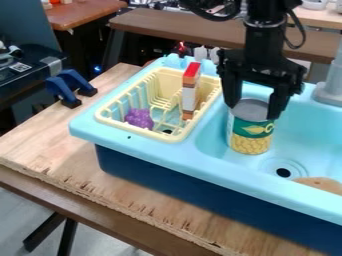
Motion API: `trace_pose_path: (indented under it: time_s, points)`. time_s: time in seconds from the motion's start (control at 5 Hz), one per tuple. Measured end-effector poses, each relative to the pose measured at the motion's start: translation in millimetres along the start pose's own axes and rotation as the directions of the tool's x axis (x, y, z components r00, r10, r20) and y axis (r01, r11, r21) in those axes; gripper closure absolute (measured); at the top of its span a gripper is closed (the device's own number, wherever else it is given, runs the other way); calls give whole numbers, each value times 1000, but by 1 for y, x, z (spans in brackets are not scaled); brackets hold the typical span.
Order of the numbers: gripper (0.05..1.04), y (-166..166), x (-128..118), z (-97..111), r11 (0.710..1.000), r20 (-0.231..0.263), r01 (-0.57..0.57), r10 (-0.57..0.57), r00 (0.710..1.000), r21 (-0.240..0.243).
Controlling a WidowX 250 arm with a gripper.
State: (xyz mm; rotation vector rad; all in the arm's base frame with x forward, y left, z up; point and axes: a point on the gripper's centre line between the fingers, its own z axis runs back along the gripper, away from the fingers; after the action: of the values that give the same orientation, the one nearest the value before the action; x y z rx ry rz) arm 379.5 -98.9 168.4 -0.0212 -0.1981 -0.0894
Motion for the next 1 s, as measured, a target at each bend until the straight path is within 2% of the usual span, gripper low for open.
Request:
trace_pose_path:
  time_s: [0.2, 0.6, 1.0]
  points:
    - [81, 6, 11, -5, 1000, 12, -26, 26, 1000, -15]
    - [81, -3, 34, -11, 1000, -16, -12, 12, 1000, 0]
    - [81, -9, 35, -16, 1000, -28, -21, 21, 999, -1]
